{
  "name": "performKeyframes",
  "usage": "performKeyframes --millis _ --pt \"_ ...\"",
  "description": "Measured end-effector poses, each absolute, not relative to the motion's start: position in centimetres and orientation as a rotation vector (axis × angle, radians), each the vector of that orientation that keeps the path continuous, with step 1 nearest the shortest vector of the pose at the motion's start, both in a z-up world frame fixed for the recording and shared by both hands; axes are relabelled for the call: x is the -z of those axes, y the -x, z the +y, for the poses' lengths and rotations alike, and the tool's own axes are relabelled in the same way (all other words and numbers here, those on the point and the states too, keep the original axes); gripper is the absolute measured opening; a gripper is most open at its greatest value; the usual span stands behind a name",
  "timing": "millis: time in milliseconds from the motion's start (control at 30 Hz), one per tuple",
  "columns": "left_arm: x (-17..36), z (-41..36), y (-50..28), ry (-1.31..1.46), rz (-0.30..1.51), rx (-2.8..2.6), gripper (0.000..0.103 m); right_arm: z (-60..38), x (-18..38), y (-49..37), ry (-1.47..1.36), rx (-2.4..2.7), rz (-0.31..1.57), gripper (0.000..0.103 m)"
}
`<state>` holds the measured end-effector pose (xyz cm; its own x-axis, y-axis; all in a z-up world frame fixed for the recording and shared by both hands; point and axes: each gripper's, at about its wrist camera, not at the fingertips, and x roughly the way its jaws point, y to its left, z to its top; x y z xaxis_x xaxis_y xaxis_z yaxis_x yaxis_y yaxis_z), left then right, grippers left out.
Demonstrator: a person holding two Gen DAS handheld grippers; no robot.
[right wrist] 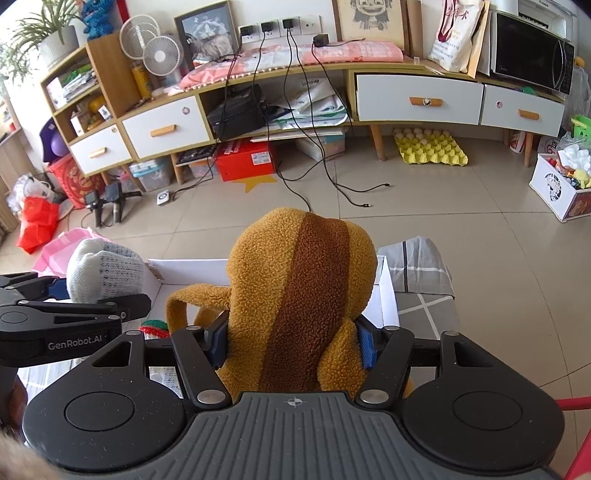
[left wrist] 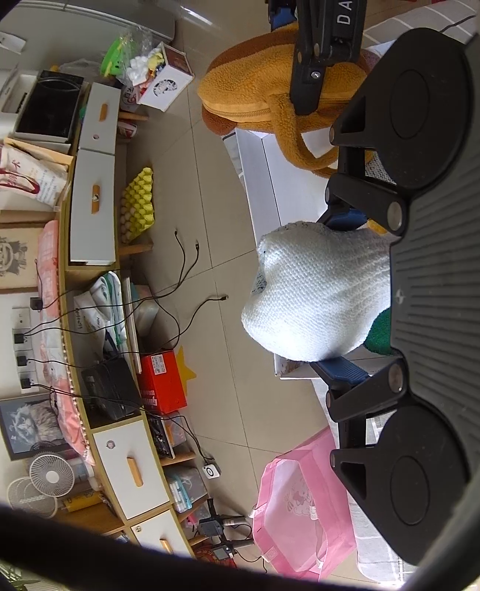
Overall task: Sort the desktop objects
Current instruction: 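Lift and carry the glove with the left tool while the right tool carries the plush toy to the box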
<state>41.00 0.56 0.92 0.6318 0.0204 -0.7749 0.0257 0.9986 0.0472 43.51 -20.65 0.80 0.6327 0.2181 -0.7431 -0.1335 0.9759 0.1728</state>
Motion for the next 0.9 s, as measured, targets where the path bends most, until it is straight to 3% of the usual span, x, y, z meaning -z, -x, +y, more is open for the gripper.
performKeyframes --millis 900 --pt "3.1 -0.5 -45.4 0.018 1.005 -0.013 0.063 -19.2 1.3 -44.9 -0.037 -0.198 0.892 0.070"
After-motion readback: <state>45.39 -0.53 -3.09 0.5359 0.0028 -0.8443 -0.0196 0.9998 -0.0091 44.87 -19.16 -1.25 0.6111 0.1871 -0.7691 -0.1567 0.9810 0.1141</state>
